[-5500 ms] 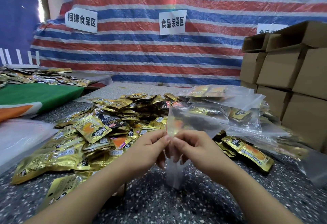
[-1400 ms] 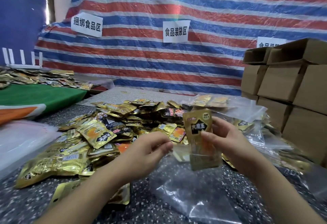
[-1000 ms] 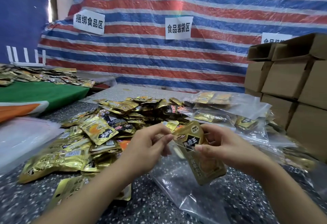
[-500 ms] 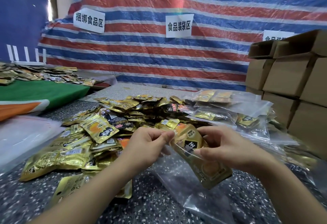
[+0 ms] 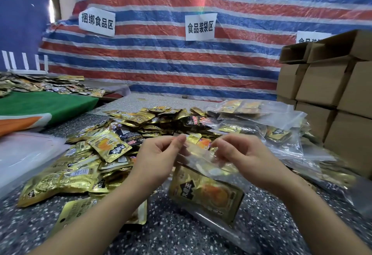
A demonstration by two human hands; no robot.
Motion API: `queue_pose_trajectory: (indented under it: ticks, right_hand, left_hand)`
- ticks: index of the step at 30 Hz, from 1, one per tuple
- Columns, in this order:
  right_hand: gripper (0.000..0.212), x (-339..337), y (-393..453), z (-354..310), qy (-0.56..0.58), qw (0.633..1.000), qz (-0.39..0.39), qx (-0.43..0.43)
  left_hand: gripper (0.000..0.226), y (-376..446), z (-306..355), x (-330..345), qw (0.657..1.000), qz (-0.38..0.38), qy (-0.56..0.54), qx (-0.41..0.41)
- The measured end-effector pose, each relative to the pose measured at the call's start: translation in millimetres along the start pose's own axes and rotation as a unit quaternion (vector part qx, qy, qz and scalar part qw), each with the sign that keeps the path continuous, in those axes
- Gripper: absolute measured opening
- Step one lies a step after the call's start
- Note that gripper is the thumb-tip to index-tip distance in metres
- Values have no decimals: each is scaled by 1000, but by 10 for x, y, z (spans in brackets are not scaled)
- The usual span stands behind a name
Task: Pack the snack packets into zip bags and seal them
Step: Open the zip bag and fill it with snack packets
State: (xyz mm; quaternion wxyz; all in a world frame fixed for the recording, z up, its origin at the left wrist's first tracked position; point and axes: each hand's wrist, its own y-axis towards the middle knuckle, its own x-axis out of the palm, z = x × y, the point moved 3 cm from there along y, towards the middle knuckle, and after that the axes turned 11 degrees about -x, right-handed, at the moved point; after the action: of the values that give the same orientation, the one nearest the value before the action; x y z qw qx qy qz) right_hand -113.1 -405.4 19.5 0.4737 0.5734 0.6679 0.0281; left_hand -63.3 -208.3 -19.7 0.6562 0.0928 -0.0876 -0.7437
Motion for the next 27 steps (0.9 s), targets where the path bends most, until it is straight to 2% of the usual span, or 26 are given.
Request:
queue_pose_trajectory:
  ticks: [3,6,7,8,9,11,13,14,18,21,24,27]
  right_hand:
    - [33,-5,-7,114,69,996,40,25]
    - [80,50,-23,264,189,975,11,116]
    - [90,68,-40,309,220,965,-7,144]
    - [91,90,-58,356,231,959,-32,163]
    - [82,114,-81,395,226,956,-59,175]
    - [52,207,-115,438,198,959,-98,178]
    - [31,316,-113,438,176,964,-91,175]
    - [28,357,-98,430,174,967,-68,176]
    - [25,320,-44,424,192,960,64,194]
    - [28,236,-51,455,184,951,123,217]
    - [33,230,-89,491,207,935,148,246]
    - [31,198,-81,466,222,932,155,240]
  left_hand:
    - [38,25,8,-54,999,21,-45,-15]
    - [39,41,4,-91,993,51,-98,-34]
    - [38,46,1,-108,991,62,-116,-38]
    - [37,49,1,-122,988,70,-132,-43]
    - [37,51,4,-134,985,75,-148,-47]
    - [36,62,8,-156,977,82,-186,-58]
    - [36,74,8,-170,971,80,-217,-67]
    - [36,80,12,-173,969,75,-224,-66]
    - [45,115,10,-188,982,41,-177,-46]
    - [51,140,-96,-152,991,-23,-35,-125]
    - [33,102,-253,-91,968,-105,70,-218]
    - [17,86,-245,-67,973,-99,45,-205]
